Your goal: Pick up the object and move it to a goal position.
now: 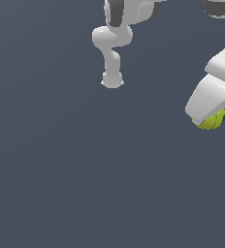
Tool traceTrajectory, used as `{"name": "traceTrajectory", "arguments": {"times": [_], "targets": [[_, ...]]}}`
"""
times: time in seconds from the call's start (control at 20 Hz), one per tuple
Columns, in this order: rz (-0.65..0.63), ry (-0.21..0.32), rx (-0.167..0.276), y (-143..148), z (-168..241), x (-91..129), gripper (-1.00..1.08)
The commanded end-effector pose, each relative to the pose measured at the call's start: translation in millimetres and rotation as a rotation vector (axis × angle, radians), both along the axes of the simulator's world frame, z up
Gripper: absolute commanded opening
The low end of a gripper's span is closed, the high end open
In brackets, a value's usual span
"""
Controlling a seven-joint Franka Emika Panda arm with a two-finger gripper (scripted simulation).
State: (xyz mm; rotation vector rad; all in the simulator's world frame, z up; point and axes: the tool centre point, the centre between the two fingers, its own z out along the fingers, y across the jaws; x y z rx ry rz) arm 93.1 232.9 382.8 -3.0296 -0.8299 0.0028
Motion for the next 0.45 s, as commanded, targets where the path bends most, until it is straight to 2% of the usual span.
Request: {"name": "traceTrajectory", "arguments": {"times": [0.0,0.4], "targets": [[0.0,-0.002,0.0,1.3,4.1,0.8,-1.0],[0.0,-0.002,0.0,2.8,7.0,1.7,-1.0]]}}
